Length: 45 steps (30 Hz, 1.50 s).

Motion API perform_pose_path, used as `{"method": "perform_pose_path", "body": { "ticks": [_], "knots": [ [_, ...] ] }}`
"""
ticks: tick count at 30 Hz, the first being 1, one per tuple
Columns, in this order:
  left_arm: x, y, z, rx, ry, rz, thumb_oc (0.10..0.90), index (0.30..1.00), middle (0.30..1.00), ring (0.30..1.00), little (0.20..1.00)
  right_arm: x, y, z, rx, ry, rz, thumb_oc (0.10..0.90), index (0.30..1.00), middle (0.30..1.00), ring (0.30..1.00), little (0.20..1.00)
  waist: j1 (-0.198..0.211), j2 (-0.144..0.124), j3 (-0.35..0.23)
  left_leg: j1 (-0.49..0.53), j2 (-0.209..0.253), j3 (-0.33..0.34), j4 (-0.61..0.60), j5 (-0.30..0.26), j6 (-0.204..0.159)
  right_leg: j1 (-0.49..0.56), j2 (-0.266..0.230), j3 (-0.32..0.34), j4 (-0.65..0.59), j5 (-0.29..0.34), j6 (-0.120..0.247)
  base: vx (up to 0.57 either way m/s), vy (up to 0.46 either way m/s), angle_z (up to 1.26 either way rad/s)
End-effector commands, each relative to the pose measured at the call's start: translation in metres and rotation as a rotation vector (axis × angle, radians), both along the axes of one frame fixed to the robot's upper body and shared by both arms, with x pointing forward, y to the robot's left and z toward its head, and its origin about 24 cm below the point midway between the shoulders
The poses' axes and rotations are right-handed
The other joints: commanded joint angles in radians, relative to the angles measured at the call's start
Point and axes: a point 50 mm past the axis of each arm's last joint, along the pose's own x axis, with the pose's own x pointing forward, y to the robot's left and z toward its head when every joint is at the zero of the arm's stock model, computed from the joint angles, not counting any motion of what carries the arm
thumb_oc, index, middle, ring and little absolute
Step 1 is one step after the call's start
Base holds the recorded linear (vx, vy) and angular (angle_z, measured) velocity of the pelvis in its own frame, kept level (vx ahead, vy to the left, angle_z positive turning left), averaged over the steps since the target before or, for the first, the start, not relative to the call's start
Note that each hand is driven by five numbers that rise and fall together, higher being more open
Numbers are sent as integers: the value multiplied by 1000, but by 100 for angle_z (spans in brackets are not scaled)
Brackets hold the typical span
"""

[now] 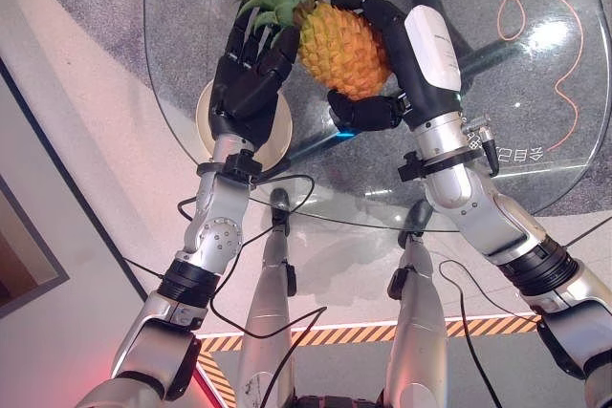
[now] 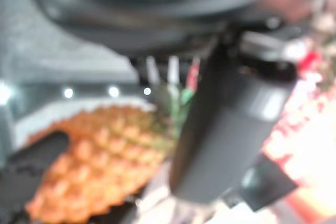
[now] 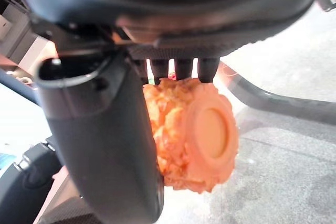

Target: Pick up the fruit to the plate

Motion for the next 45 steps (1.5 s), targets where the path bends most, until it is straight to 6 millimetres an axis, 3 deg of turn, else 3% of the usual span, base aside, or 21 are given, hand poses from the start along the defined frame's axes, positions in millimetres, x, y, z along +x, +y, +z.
{"method": "perform_pose_path", "body": {
  "ticks": [1, 15, 27, 28, 29, 30, 45],
  "knots": [
    [-20, -24, 63, -4, -306, -154, 800, 900, 900, 900, 900, -60, 47, 70, -36, -367, 325, 100, 300, 300, 300, 200, -13, 8, -6, 56, -27, 18, -30, -22, 20, 50, 10, -42, -29, 54, 19, 0, 0, 0],
    [-23, -26, 64, -112, -303, -241, 800, 900, 900, 900, 900, -65, 56, 66, -114, -335, 373, 100, 300, 300, 300, 200, -9, 7, -6, 56, -29, 16, -33, -19, 21, 55, 7, -48, -37, 60, 20, 0, 0, 0],
    [-27, -20, 70, -127, -370, -156, 800, 900, 900, 900, 900, -65, 61, 60, -153, -302, 400, 100, 300, 300, 300, 200, -3, 2, -6, 50, -33, 9, -34, -19, 22, 54, 7, -55, -38, 60, 19, 0, 0, 0],
    [-28, -19, 71, -121, -373, -146, 715, 827, 827, 827, 815, -65, 61, 60, -154, -302, 400, 100, 300, 300, 300, 200, -3, 2, -6, 49, -33, 9, -33, -19, 22, 53, 7, -55, -38, 60, 19, 0, 0, 0],
    [-28, -19, 71, -114, -381, -130, 314, 484, 484, 484, 414, -65, 61, 60, -154, -303, 401, 100, 300, 300, 300, 200, -3, 2, -6, 47, -33, 9, -32, -19, 22, 51, 7, -55, -37, 60, 18, 0, 0, 0],
    [-28, -17, 72, -118, -386, -127, 100, 300, 300, 300, 200, -65, 61, 60, -153, -302, 400, 100, 300, 300, 300, 200, -2, 2, -6, 46, -33, 7, -32, -19, 22, 50, 7, -55, -37, 61, 18, 0, 0, 0],
    [-30, -11, 75, -159, -420, -74, 100, 300, 300, 300, 200, -61, 57, 61, -129, -309, 377, 100, 300, 300, 300, 200, -3, -4, -6, 40, -31, 5, -23, -21, 20, 45, 9, -52, -30, 58, 17, 0, 0, 0]
  ]
}}
